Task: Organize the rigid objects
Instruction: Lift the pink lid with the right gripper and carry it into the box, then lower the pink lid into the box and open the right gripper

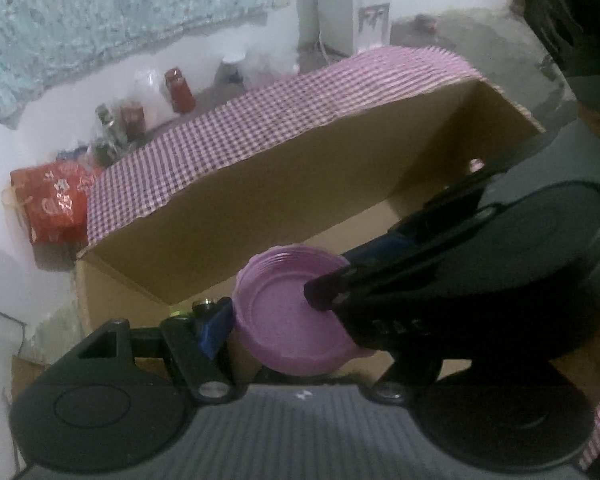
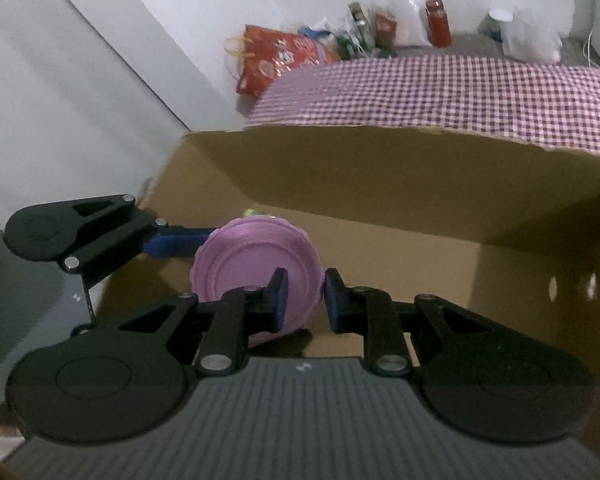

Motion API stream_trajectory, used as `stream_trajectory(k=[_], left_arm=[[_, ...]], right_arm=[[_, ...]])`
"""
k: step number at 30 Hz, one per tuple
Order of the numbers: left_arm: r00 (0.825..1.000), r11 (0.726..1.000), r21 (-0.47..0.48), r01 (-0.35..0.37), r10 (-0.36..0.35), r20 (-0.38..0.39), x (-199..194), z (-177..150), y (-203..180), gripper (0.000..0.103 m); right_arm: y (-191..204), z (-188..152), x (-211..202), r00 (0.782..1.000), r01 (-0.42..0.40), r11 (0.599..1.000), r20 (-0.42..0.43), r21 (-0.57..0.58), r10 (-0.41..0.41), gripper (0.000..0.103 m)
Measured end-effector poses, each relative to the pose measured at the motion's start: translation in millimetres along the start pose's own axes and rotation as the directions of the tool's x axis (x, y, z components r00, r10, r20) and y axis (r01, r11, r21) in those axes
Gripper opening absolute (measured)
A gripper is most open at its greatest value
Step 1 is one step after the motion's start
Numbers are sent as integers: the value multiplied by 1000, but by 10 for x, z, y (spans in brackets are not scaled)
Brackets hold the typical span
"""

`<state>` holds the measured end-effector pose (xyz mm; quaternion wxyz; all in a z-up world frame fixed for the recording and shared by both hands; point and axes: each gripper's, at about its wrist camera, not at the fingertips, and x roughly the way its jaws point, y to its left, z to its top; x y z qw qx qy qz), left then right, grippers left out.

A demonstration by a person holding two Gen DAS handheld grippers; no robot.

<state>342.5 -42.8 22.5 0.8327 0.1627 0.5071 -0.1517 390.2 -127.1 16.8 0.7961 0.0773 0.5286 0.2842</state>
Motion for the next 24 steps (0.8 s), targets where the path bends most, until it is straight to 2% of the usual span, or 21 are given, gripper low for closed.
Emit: stream_trajectory(k=[10, 15, 20, 24], left_arm=[[995, 999, -36, -24, 21, -94, 388, 80, 91, 76], [999, 999, -52, -14, 12, -45, 245, 89, 145, 88], [1000, 996, -90, 13, -12, 11, -82, 60, 137, 89], [996, 996, -85, 37, -30, 82, -481, -13, 105, 90]], right_arm=[[-126, 168, 452, 998, 25, 999, -50, 21, -24, 21], [-123, 164, 324, 1000, -3, 1000, -17, 30, 4, 22], [-104, 147, 42, 999, -28, 998, 41, 58, 26, 24], [-33, -5, -453, 989, -77, 996, 128, 53, 70, 24]])
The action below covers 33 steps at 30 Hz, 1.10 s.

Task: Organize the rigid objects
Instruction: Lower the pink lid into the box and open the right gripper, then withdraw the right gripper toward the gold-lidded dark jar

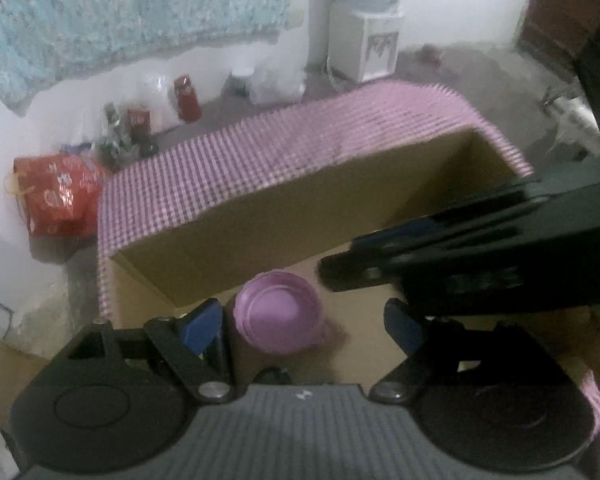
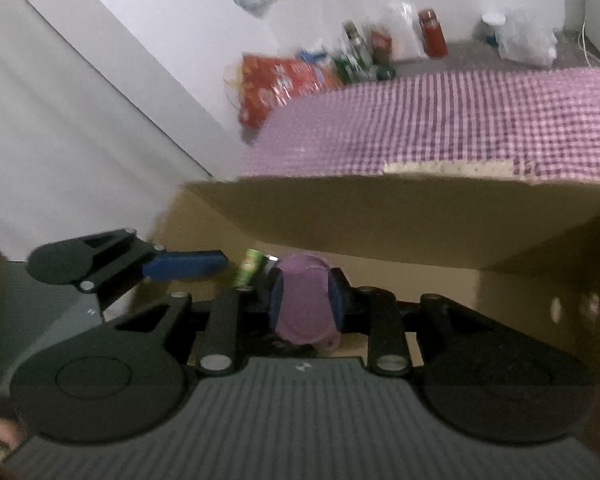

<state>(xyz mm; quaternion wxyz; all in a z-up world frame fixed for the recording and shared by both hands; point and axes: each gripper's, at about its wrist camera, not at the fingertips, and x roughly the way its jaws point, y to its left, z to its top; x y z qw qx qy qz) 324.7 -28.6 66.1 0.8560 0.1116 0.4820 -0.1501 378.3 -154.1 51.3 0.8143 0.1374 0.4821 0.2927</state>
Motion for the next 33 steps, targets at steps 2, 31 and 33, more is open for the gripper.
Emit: stream_trajectory(k=[2, 31, 33], left_arm=[[999, 1000, 9, -6, 5, 46, -258, -56, -33, 91], [948, 962, -144, 230, -188, 256, -545, -2282, -1304, 76], [958, 974, -124, 190, -156, 242, -442, -2290, -1369, 71]], right_arm=[[76, -103, -340, 998, -31, 999, 51, -16, 32, 24], [-334, -2534, -1299, 977, -108, 983, 197, 147, 77, 36], [-340, -2462, -1173, 980, -100, 985, 186, 143, 72, 36]])
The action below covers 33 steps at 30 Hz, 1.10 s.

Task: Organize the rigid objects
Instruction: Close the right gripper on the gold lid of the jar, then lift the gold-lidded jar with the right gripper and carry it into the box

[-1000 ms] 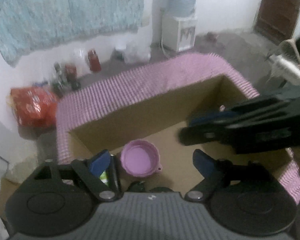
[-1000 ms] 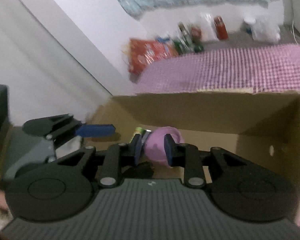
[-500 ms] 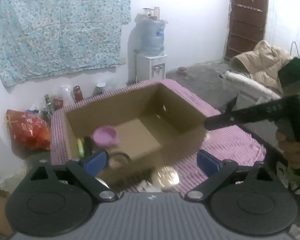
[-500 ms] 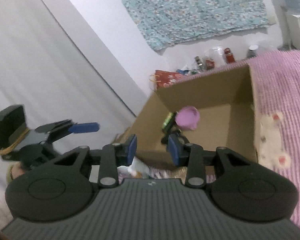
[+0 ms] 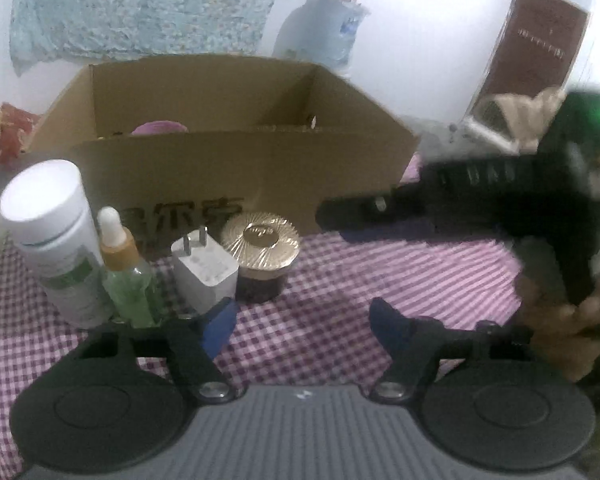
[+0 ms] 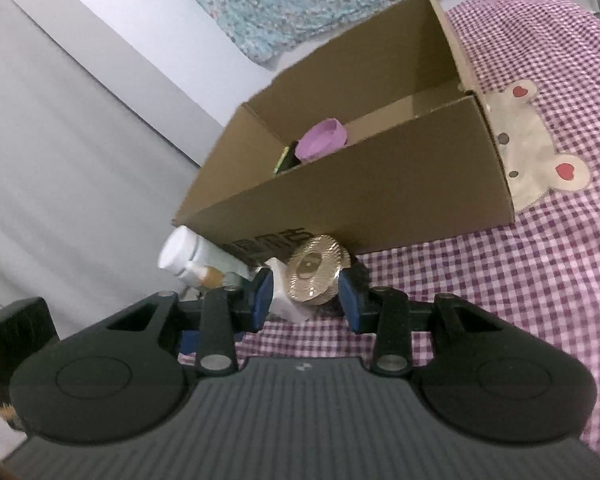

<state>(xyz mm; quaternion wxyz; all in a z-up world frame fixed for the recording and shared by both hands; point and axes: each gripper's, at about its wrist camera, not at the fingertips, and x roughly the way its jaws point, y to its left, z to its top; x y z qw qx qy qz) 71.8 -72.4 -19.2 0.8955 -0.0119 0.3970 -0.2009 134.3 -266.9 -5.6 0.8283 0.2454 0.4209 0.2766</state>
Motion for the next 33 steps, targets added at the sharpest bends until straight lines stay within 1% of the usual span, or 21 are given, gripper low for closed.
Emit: stream_trajectory(k=[3, 5, 8, 13, 17, 22, 25, 27, 30, 31, 33], left_arm=[[999, 998, 48, -42, 42, -9, 140, -75, -61, 68], [998, 996, 64, -66, 67, -12, 216, -94, -79, 67], [994, 990, 89, -106, 107, -9, 330, -97, -101, 67], [992, 984, 122, -126, 126, 7, 456, -74, -162, 67], [991, 985, 115, -131, 131, 9, 549, -52, -165, 69], [993, 985, 127, -119, 117, 18, 520, -56, -157, 70], [995, 984, 147, -96, 94, 23, 553, -74, -211, 70], [998, 985, 162, -64, 61, 21, 551, -87, -269, 70], [1000, 984, 175, 22, -24, 12, 574, -114, -360, 68], [999, 981, 191, 37, -41, 16, 574, -124, -405, 68], [999, 972, 231, 36, -44, 29, 576, -143, -500, 68]], right_arm=[[-11, 90, 148, 1000, 7, 1000, -16, -6, -7, 36], [10, 113, 202, 1000, 16, 1000, -27, -18, -16, 36], [22, 207, 392, 998, 30, 999, -49, -37, -32, 36], [15, 251, 585, 996, 43, 998, -79, -54, -47, 36], [37, 255, 666, 995, 44, 997, -84, -66, -49, 36], [7, 239, 604, 995, 47, 997, -85, -54, -51, 37], [-9, 221, 542, 995, 59, 997, -82, -49, -63, 37], [-28, 201, 481, 994, 73, 996, -77, -48, -76, 37], [-90, 152, 372, 994, 74, 997, -78, -30, -76, 37], [-120, 129, 346, 994, 63, 998, -85, -14, -64, 37], [-169, 75, 279, 994, 59, 998, -88, 14, -58, 37]])
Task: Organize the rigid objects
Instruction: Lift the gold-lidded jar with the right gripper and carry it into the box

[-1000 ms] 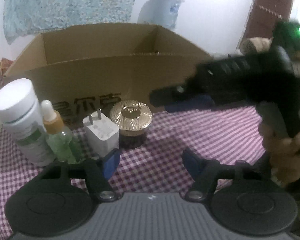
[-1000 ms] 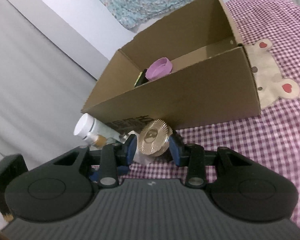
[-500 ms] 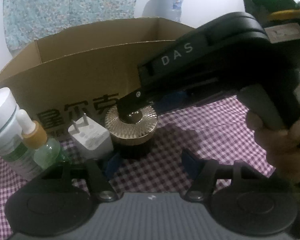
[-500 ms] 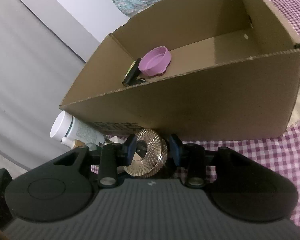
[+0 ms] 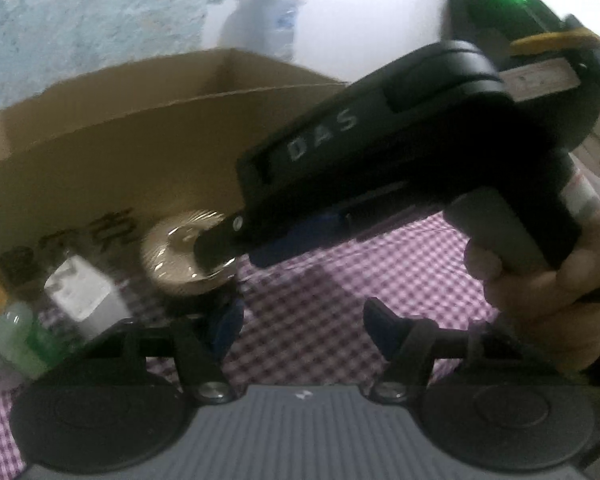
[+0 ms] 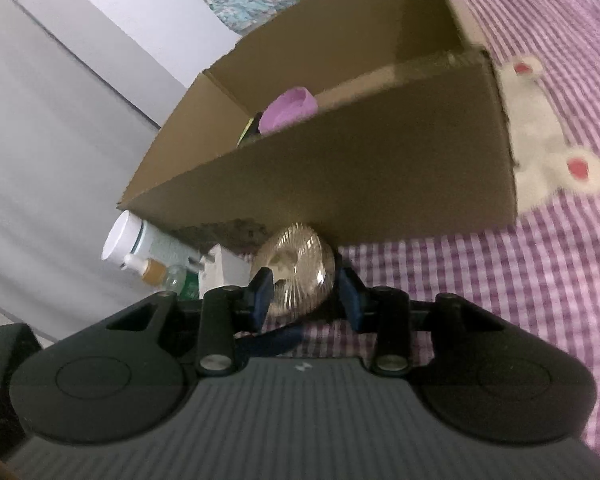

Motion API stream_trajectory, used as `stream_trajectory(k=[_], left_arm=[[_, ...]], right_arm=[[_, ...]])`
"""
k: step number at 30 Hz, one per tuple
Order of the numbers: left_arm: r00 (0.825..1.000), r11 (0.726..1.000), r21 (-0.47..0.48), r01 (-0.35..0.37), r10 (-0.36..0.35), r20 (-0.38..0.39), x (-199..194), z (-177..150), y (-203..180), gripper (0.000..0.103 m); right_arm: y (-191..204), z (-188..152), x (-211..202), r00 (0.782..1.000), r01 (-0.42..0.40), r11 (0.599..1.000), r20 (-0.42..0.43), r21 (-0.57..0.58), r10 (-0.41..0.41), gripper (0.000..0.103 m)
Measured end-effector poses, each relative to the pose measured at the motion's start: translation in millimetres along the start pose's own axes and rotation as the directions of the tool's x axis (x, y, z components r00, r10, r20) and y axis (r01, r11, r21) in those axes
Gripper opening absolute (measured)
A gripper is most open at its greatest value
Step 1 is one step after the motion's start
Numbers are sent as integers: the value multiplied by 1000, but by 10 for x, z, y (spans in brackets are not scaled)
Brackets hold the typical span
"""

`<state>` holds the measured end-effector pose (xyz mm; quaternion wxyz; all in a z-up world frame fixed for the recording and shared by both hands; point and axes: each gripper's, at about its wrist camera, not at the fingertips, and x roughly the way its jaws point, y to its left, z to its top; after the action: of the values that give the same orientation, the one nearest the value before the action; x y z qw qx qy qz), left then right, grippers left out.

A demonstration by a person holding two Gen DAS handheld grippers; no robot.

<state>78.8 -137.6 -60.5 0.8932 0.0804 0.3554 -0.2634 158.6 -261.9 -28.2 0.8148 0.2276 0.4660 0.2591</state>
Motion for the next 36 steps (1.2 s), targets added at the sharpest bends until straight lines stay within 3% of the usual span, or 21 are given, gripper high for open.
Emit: stream_trajectory(k=[5, 12, 19, 28, 36], left_arm=[[999, 999, 15, -47, 47, 8, -33, -5, -22, 69], [985, 985, -6, -170, 170, 25, -78, -20, 57, 71], [976, 976, -21, -217, 217, -2, 71, 41, 123, 78], [990, 989, -41, -141, 141, -3, 111, 126, 110, 82], [999, 999, 31, -38, 38, -1, 134, 95, -93, 81]], right_arm=[[-39, -39, -189, 997, 58, 998, 52, -10, -58, 37], [-90, 54, -170, 998, 11, 1000, 68, 10, -12, 37], [-43, 136, 76, 999, -22, 1000, 43, 8, 21, 37], [-153, 105, 23, 999, -25, 999, 38, 30, 24, 41], [-299, -36, -239, 998, 12, 998, 57, 69, -16, 43]])
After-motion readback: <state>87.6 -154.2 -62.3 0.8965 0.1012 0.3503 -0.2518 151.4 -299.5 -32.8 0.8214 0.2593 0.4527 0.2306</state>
